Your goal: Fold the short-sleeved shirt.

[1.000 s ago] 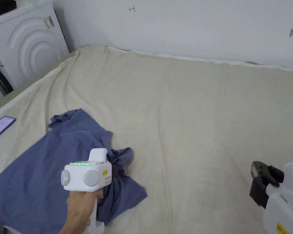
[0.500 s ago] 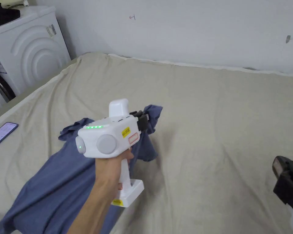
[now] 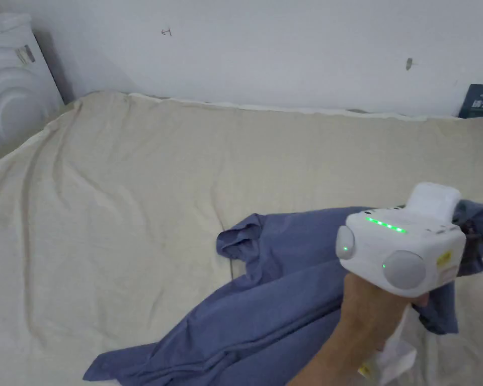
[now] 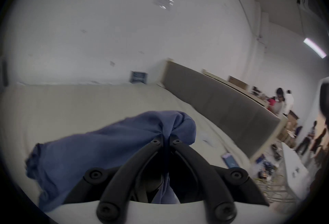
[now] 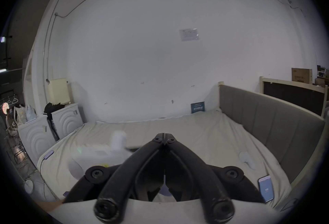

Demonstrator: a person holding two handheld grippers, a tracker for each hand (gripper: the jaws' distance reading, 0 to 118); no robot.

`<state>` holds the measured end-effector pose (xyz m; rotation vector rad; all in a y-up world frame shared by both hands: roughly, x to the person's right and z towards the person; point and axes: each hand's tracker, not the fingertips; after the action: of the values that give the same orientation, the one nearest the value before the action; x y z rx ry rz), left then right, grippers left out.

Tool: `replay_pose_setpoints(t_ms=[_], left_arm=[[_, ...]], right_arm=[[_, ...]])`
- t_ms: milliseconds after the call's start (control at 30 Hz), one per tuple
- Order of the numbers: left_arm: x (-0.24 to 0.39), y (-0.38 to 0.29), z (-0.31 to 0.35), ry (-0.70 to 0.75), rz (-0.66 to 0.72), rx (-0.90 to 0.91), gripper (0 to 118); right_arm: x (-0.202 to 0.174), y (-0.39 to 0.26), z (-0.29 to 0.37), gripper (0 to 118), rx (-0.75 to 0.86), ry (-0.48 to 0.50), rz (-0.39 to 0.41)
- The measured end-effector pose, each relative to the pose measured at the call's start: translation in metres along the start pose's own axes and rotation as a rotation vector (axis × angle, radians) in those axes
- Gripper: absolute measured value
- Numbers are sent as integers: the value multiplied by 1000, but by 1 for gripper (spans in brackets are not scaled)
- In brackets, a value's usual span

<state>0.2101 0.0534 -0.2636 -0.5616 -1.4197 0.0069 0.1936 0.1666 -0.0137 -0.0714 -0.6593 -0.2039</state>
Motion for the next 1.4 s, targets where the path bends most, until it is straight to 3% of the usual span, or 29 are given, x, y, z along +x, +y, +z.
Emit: replay_pose_setpoints(t_ms=[233, 400, 433, 467, 500, 533, 633, 833, 967, 1067, 1133, 1167, 1233, 1267, 1300, 1333, 1400], left_arm=[[117, -144, -67, -102, -148, -332, 3], [120, -199, -68, -55, -85, -393, 7], [116, -198, -66, -55, -81, -395, 15], [109, -187, -62, -61, -58, -375, 32], [107, -179, -56, -41, -72, -332, 79], [105, -171, -50, -3, -113, -298, 111], [84, -129, -19, 57, -127, -166, 118], [33, -30, 98, 323, -144, 194, 117], [11, 13, 211, 544, -100, 487, 117], [6, 24, 290, 683, -104, 574, 117], [20, 13, 339, 770, -180, 645, 110], [24, 5, 357, 818, -192, 666, 101], [33, -14, 386, 886, -219, 635, 66], [25, -20, 392, 907, -205, 590, 46], [24, -28, 398, 929, -210, 568, 9], [22, -37, 400, 950, -213, 531, 0], [-1, -54, 402, 977, -159, 460, 0]], right_arm=[[24, 0, 18, 0, 10, -58, 49], [29, -6, 17, 0, -7, -55, 29], [30, -7, 18, 0, -8, -52, 29], [29, -8, 18, 0, -8, -45, 29], [29, -8, 18, 0, -7, -44, 27], [28, -7, 18, 0, -8, -43, 23], [23, -6, 19, 0, 4, -26, 14], [-1, 4, 31, 0, 54, -6, 74], [-26, 3, 39, 0, 92, 8, 190], [-47, -1, 42, 0, 88, -29, 246], [-59, -5, 43, 0, 76, -63, 254], [-63, -6, 43, 0, 69, -52, 248], [-68, -11, 41, 0, 43, -50, 235], [-71, -14, 40, 0, 28, -68, 228], [-73, -17, 40, 0, 18, -82, 224], [-73, -21, 39, 0, 11, -85, 219], [-73, -25, 40, 0, -13, -86, 200]])
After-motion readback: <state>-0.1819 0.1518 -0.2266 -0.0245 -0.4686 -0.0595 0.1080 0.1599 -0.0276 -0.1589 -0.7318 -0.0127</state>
